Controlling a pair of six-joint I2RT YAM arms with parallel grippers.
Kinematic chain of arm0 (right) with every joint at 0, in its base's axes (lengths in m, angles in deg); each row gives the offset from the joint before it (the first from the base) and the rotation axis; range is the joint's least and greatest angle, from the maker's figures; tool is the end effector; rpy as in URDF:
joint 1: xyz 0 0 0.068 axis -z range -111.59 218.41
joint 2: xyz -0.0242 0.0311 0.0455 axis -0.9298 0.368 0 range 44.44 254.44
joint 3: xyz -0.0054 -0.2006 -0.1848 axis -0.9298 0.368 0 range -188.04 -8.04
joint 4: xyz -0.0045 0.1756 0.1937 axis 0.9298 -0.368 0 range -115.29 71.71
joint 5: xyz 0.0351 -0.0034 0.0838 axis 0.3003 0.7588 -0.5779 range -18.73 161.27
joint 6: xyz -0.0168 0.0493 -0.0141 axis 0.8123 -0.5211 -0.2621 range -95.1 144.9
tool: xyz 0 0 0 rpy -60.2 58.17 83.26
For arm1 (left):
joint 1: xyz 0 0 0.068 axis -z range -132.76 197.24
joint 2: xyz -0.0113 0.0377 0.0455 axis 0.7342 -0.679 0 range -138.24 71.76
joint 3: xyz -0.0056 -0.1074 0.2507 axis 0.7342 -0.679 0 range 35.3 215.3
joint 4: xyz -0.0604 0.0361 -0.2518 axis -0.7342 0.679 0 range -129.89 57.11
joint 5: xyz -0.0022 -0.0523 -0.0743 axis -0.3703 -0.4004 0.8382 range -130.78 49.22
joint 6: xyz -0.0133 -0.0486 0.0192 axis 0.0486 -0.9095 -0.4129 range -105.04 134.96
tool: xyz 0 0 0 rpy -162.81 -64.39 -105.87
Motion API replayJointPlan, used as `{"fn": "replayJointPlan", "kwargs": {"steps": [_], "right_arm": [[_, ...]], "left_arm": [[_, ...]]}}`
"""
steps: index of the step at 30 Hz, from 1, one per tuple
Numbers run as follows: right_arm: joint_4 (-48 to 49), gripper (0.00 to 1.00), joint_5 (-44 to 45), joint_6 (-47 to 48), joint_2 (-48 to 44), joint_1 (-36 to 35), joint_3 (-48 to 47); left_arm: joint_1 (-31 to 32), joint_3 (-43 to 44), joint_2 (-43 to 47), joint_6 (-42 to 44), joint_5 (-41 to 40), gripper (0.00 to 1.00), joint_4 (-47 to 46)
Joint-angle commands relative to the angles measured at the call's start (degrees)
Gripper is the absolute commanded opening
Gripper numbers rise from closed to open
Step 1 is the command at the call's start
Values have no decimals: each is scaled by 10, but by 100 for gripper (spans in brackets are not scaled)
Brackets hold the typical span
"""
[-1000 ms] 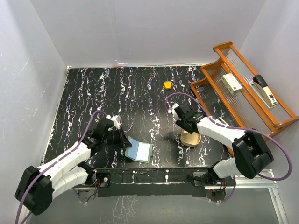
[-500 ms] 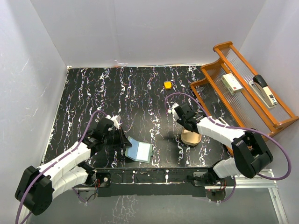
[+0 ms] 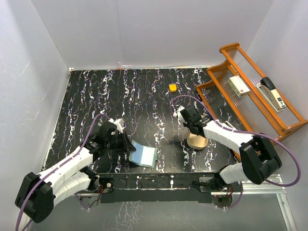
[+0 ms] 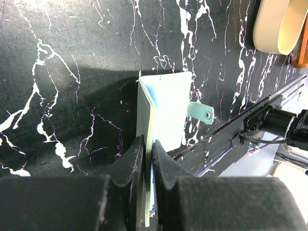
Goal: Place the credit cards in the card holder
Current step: Pick up the credit card from the storage box.
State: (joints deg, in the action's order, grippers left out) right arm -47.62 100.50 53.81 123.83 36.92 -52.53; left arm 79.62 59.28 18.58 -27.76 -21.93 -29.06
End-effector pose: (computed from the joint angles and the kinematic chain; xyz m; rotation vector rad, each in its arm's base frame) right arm 0.2243 0.1171 0.1873 -1.1768 2.3315 -0.6664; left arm 0.1521 -0.1100 0.1884 -0.0320 2.4545 -1.0173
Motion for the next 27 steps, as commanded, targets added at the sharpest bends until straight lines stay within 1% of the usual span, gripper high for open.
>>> {"fn": "replayJointPlan", "kwargs": {"steps": [1, 4, 7, 10, 13, 15, 21, 24, 27], "right_arm": [[15, 25, 23, 4, -27, 4, -26], [4, 24, 21, -2, -27, 4, -31], [-9, 17, 14, -4, -30, 4, -37], [-35, 13, 0, -12, -37, 4, -47], [-65, 4, -35, -26, -47, 3, -58], [-83, 0, -66, -33, -59, 3, -64], [-151, 0, -174, -51, -94, 2, -84], [-173, 0, -202, -55, -112, 2, -96], [-190, 0, -226, -85, -124, 2, -121]], "left_arm": [[0, 3, 13, -4, 5, 0, 6], [0, 4, 11, -3, 5, 0, 7], [0, 8, 12, -4, 3, 0, 9], [0, 12, 13, -6, 0, 0, 11], [0, 12, 15, -9, 0, 0, 8], [0, 12, 16, -13, 2, 0, 6], [0, 21, 10, -24, 6, 0, 1], [0, 23, 9, -34, 7, 0, -5], [0, 17, 6, -52, 8, 0, -19]]}}
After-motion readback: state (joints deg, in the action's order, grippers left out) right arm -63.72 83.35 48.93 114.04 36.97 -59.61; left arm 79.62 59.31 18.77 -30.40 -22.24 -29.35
